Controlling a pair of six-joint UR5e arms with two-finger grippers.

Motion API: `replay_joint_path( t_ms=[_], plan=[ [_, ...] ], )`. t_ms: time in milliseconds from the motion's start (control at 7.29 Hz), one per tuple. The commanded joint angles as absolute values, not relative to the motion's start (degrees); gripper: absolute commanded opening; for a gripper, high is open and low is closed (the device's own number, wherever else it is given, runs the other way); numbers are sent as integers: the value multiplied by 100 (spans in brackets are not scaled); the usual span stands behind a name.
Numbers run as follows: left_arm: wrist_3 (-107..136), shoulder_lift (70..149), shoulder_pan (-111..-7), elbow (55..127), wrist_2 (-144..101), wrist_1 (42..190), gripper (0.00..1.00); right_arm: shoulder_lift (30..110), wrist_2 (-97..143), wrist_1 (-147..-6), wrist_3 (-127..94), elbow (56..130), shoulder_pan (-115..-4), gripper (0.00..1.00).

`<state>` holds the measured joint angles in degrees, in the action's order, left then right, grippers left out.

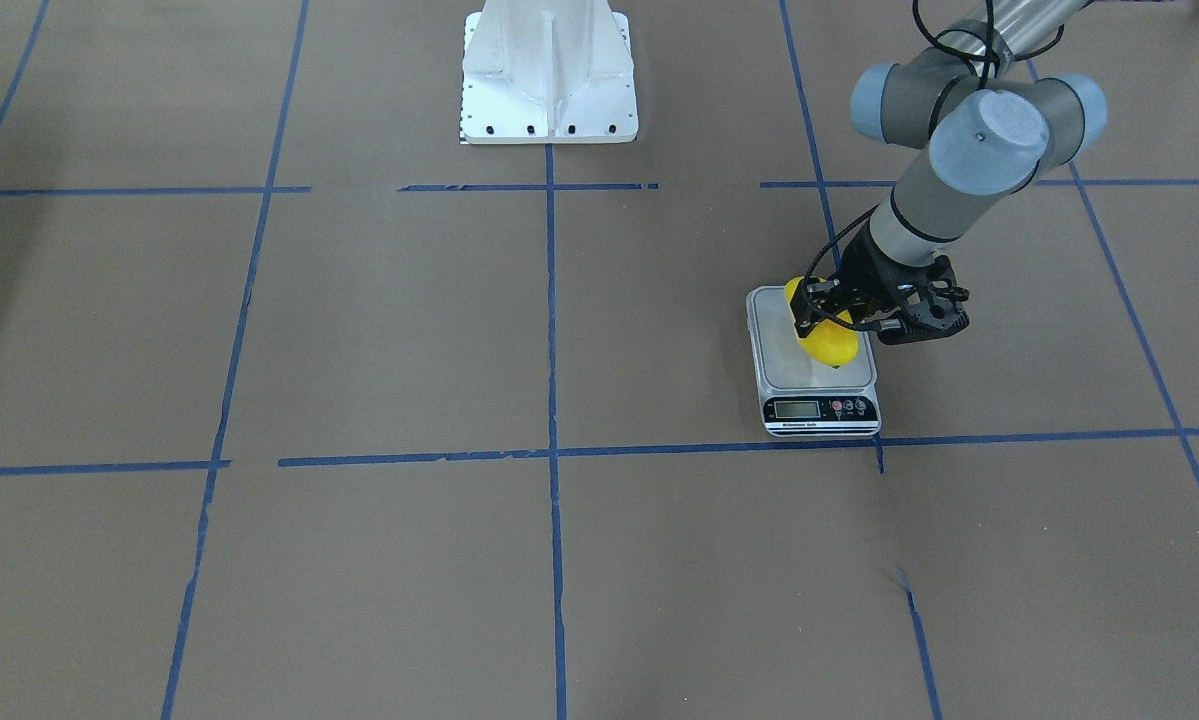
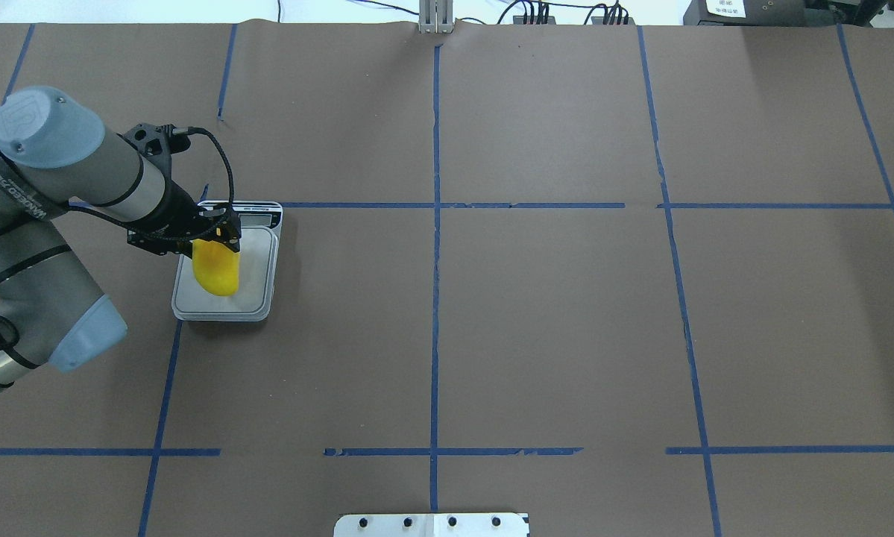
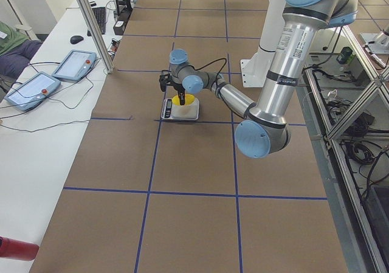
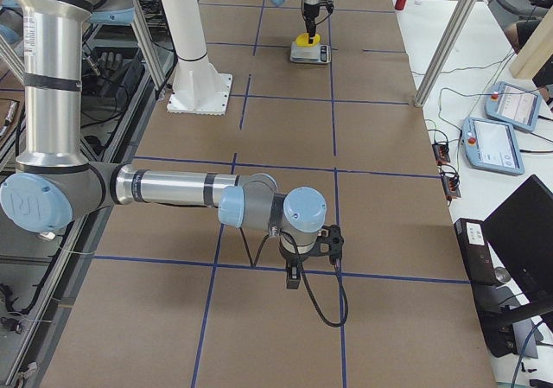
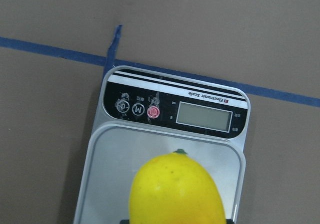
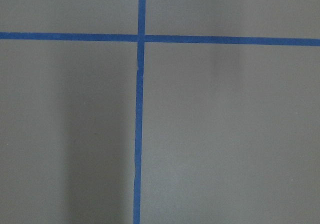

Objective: Weigh mango
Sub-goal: 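Carry the mango with the left gripper onto the silver scale's platform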

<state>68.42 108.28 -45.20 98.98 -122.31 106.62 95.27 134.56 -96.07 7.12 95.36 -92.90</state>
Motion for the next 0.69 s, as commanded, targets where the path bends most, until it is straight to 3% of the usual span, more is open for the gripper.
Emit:
replay_joint_path(
  t_ms=[0,137,549],
  plan=[
    [6812,10828,-4456,9721,-12208,10881,53,9536,13456,-9615,712,9536,-9290,100],
    [6794,10811,-4465,9773,-12199,10881,100,9536,13456,-9615,712,9536,-9290,100],
    [6270,10723,-4989,10265,-12243,10724,100,9536,13456,-9606,712,9536,-9290,100]
  ],
)
